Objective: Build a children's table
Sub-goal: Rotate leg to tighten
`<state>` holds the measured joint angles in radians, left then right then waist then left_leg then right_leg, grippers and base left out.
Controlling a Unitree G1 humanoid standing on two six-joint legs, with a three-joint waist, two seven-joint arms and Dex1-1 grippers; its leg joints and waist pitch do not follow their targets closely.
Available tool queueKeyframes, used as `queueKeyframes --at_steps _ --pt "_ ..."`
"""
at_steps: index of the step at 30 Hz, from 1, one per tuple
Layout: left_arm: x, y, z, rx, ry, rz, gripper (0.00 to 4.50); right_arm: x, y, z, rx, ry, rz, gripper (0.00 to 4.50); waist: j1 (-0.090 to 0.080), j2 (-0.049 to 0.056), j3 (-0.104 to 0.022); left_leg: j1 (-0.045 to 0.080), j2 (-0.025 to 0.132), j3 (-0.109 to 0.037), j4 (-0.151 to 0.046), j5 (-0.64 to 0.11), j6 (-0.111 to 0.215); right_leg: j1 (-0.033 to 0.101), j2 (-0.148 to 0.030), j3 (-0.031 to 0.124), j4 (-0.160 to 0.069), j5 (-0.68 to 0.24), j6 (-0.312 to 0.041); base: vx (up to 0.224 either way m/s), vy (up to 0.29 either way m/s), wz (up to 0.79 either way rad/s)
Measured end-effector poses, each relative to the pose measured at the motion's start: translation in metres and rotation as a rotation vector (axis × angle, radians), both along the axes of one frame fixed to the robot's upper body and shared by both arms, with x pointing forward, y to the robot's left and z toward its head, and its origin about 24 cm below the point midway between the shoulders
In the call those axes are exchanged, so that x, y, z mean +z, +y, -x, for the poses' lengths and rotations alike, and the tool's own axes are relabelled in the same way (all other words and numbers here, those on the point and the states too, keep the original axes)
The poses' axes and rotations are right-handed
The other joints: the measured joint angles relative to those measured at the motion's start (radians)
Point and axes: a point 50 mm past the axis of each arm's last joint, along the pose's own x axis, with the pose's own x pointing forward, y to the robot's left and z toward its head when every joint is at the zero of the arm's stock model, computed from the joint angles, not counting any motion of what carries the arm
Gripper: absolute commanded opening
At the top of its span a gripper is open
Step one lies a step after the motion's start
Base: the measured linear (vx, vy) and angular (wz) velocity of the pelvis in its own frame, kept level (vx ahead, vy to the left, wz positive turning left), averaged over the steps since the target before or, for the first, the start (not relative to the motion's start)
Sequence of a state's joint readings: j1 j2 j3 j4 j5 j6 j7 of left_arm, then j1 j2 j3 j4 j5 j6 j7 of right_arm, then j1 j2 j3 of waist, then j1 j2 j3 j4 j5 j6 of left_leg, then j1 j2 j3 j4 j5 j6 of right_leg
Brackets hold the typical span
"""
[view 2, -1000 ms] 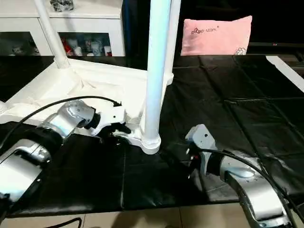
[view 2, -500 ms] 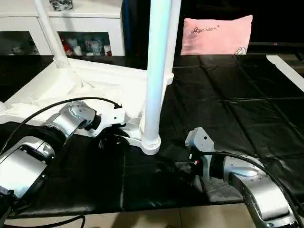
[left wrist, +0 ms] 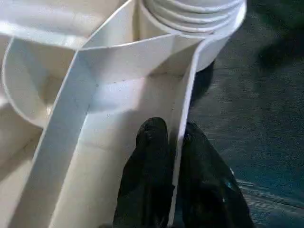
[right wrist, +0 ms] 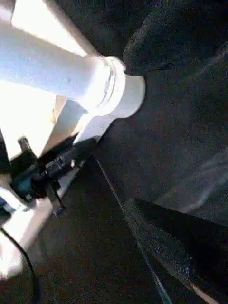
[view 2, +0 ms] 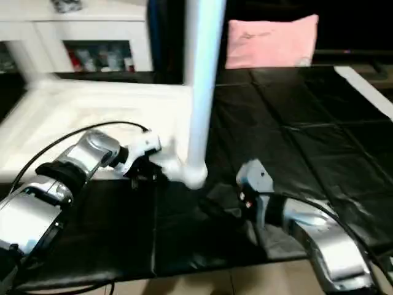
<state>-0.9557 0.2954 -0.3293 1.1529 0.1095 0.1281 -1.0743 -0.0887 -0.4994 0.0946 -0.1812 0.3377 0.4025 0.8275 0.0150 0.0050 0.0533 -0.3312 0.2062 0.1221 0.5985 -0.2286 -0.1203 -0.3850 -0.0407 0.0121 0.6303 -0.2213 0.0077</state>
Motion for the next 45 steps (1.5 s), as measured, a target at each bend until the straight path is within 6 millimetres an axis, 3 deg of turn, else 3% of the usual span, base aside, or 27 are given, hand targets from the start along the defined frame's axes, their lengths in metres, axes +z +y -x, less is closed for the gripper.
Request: queueKeyframes --at_steps 6,14,20,21,24,27,35,37,45 --pt "-0.001 0.020 0.007 0.069 -0.035 0.015 0.00 -0.004 0.005 -0.002 -0.024 0.002 -0.006 4.50 0.005 0.001 -0.001 0.001 0.000 0.001 -0.002 0.000 0.000 0.000 -0.001 0.000 0.000 0.000 0.000 0.000 0.000 0.00" --pt "-0.004 0.010 0.031 -0.065 -0.136 0.081 0.00 -0.007 0.013 -0.006 -0.037 0.005 -0.017 4.50 0.028 0.000 -0.001 -0.001 0.000 0.002 -0.003 -0.002 0.001 0.000 -0.005 0.000 -0.003 0.000 0.000 0.000 0.000 0.00" --pt "-0.004 0.011 0.038 -0.075 -0.150 0.091 0.00 -0.007 0.014 -0.006 -0.036 0.004 -0.019 4.50 0.028 0.000 -0.001 -0.001 0.000 0.002 -0.003 -0.002 0.001 0.000 -0.005 0.000 -0.004 0.000 0.000 0.000 0.000 0.00" --pt "-0.004 0.012 0.038 -0.072 -0.144 0.093 0.29 -0.007 0.014 -0.006 -0.036 0.004 -0.019 4.50 0.028 0.000 -0.001 -0.001 0.000 0.002 -0.003 -0.002 0.001 0.000 -0.004 0.000 -0.004 0.000 0.000 0.000 0.000 0.00" --pt "-0.002 0.015 0.038 -0.048 -0.113 0.132 0.29 -0.007 0.014 -0.006 -0.036 0.005 -0.019 4.50 0.026 -0.002 0.000 -0.001 0.000 0.002 -0.003 -0.002 0.001 0.000 -0.004 0.000 -0.004 0.000 0.000 0.000 0.000 0.00" --pt "-0.002 0.015 0.038 -0.043 -0.112 0.145 0.68 -0.007 0.014 -0.006 -0.035 0.003 -0.019 4.50 0.028 -0.004 0.000 -0.001 0.000 0.002 -0.003 -0.002 0.001 0.000 -0.004 0.000 -0.005 0.000 0.000 0.000 0.000 0.00" --pt "-0.001 0.017 0.038 -0.056 -0.111 0.142 0.68 -0.007 0.014 -0.006 -0.032 -0.002 -0.021 4.50 0.027 -0.006 0.001 -0.001 0.000 0.002 -0.003 -0.002 0.000 0.000 -0.003 -0.001 -0.004 0.000 0.000 0.000 0.000 0.00" --pt "-0.001 0.017 0.037 -0.057 -0.107 0.142 0.32 -0.007 0.014 -0.006 -0.031 -0.002 -0.021 4.50 0.027 -0.006 0.001 -0.001 0.000 0.002 -0.003 -0.002 0.001 0.000 -0.003 -0.001 -0.004 0.000 0.000 0.000 0.000 0.00" --pt "0.000 0.019 0.037 -0.068 -0.084 0.136 0.12 -0.007 0.014 -0.006 -0.023 0.001 -0.024 4.50 0.024 -0.006 0.001 -0.001 0.000 0.002 -0.003 -0.002 0.001 0.000 -0.002 -0.001 -0.005 0.000 0.000 0.000 0.000 0.00"
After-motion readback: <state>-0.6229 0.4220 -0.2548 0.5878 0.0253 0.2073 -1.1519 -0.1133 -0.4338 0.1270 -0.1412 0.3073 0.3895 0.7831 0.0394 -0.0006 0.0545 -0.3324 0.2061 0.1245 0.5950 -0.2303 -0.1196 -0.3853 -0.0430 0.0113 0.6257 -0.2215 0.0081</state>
